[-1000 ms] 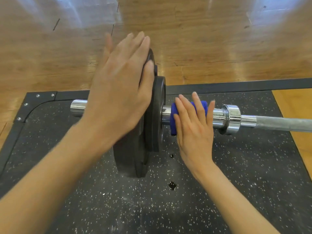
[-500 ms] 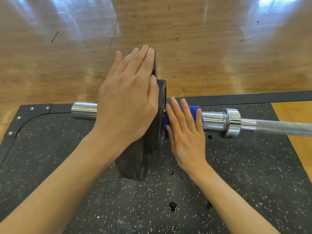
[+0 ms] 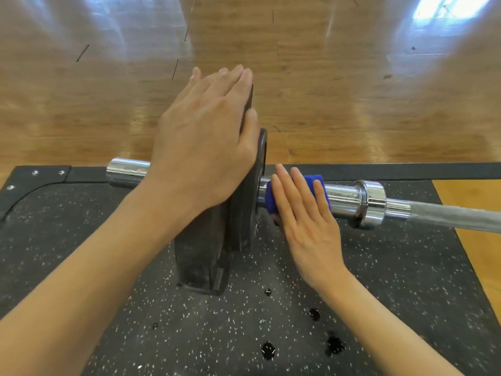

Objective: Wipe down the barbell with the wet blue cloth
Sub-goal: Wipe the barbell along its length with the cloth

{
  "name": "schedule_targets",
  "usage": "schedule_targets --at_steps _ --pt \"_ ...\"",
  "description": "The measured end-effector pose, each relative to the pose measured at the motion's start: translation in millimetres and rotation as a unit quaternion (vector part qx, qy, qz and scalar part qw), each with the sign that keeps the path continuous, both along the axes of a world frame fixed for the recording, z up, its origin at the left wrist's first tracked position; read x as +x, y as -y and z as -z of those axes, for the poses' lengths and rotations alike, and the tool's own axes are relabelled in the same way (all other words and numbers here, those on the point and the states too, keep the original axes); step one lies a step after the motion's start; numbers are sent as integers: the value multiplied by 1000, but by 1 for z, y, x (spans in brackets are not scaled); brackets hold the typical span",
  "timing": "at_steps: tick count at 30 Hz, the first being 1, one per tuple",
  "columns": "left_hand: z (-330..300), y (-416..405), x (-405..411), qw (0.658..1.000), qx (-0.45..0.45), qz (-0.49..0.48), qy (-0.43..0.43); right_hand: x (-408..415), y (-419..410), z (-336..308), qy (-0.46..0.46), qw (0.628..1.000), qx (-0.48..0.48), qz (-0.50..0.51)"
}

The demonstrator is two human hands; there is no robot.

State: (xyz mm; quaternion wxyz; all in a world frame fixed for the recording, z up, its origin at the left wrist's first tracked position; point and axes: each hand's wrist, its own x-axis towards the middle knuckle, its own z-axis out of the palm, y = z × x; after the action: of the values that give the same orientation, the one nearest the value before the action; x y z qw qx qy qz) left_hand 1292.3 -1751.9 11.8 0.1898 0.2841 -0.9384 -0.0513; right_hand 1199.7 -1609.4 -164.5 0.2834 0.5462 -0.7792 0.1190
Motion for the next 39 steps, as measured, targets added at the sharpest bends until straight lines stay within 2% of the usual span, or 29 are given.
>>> schedule_targets --at_steps 3,7,12,17,21,26,30,36,39 --pt "2 -1 1 1000 -1 -3 -10 6 1 -3 58 998 -20 34" --pt "2 -2 4 1000 -5 2 -4 3 10 -19 74 997 -5 -32" --pt "4 -9 9 1000 -10 7 -15 14 32 -40 176 980 -52 78" --pt "8 -15 18 999 -33 13 -29 5 22 -46 162 985 1 51" --pt "12 -24 26 998 -51 18 -33 15 41 -58 170 978 -8 122" --pt "15 -41 43 997 -66 14 -34 15 7 -49 148 987 31 49" --pt "19 -52 52 997 -72 10 -41 25 28 -59 179 976 13 120" --pt "12 -67 69 998 -32 19 -48 53 -14 -44 187 981 5 47" --pt "2 -67 59 997 -48 41 -32 60 -16 -44 202 979 3 38"
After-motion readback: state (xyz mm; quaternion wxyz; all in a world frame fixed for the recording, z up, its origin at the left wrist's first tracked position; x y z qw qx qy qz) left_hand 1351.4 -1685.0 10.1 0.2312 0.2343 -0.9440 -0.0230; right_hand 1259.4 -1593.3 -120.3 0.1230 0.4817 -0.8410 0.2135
